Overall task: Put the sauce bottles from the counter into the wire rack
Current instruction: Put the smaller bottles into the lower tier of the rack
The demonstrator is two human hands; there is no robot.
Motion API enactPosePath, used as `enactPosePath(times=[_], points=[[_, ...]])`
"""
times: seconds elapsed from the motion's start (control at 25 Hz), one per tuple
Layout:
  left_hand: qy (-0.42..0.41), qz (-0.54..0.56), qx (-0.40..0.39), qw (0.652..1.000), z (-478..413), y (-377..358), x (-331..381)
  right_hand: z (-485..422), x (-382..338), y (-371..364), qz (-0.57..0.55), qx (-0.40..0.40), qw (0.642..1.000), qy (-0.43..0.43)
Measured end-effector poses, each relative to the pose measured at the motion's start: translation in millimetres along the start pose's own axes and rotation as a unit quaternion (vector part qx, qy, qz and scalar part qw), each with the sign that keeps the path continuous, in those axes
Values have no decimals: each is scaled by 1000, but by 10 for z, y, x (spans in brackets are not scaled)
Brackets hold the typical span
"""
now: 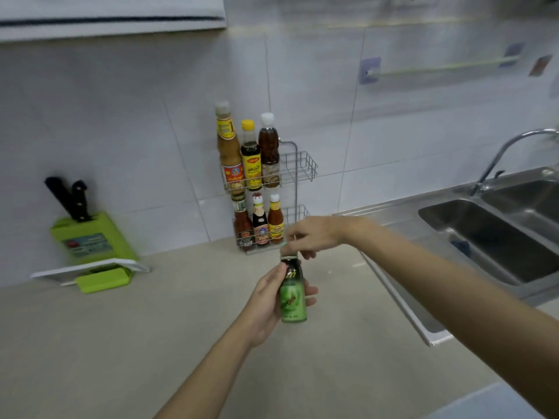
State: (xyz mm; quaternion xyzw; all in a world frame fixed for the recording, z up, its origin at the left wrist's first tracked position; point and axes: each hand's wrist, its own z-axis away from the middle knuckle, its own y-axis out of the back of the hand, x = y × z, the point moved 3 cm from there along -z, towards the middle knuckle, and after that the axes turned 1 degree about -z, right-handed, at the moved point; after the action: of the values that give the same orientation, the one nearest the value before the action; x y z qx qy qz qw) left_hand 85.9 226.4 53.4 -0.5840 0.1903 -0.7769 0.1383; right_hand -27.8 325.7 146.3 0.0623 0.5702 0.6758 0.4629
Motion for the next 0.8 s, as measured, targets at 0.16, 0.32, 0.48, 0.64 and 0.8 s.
enactPosePath(times=[0.16,0.32,0.48,0.64,0.8], points=[[-8,-41,4,999,74,41,139,-7,-76,5,-29,-7,999,24],[-13,-75,4,997,84,16,163,-47,36,-29,-90,-14,996,7],[-9,-98,-17,995,103,26,135,-30,138,-130,-149,-26,989,2],[6,-133,-54,990,114,6,146,80,226,-222,-240,-77,968,2],[8,-137,-56,989,77,8,216,98,182,-154,-218,-65,974,-7]])
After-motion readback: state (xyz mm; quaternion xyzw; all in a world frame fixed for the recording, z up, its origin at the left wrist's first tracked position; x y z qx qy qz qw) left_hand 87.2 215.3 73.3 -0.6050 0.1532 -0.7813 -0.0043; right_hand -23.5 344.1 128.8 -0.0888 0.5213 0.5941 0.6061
